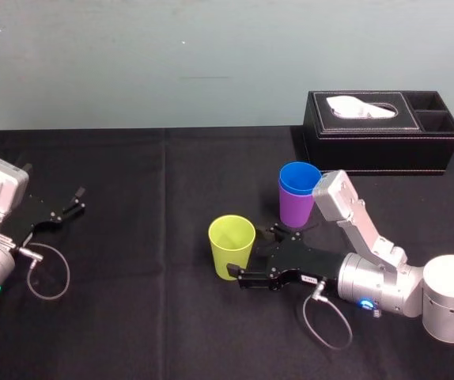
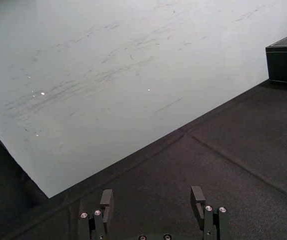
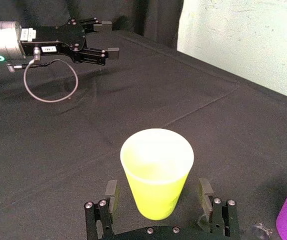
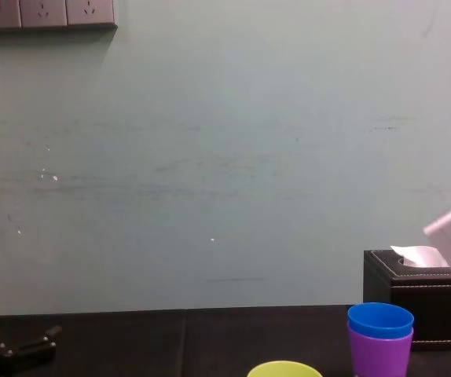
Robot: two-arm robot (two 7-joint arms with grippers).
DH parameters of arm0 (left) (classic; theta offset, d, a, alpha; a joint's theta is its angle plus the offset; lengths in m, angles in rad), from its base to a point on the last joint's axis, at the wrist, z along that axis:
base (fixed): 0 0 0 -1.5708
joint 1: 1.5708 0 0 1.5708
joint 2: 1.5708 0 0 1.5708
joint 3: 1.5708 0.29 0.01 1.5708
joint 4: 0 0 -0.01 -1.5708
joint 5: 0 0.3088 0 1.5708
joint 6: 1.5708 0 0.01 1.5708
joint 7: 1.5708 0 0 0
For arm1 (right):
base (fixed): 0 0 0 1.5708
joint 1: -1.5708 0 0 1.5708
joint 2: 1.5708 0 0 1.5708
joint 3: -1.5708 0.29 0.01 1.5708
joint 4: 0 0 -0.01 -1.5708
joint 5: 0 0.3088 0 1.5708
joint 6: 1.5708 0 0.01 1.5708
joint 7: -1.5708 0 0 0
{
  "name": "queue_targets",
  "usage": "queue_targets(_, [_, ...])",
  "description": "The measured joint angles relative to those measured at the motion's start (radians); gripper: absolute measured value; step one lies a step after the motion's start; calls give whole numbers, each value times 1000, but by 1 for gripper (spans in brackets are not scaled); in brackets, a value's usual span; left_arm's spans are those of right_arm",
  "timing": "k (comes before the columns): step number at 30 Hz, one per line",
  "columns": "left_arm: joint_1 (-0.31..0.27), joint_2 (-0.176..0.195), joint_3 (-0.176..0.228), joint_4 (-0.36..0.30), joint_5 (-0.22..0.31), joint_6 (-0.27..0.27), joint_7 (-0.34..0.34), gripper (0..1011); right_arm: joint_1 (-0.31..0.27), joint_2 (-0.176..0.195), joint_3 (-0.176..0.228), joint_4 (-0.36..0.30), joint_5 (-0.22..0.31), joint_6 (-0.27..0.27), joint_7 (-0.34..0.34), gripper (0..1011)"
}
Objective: Stack the three plastic cups sequentially using one hand.
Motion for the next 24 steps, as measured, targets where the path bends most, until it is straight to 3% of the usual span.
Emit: queue_targets(24, [0, 0, 0, 0, 0, 0, 0, 1010, 43, -52, -17, 70, -26, -11, -4, 1004])
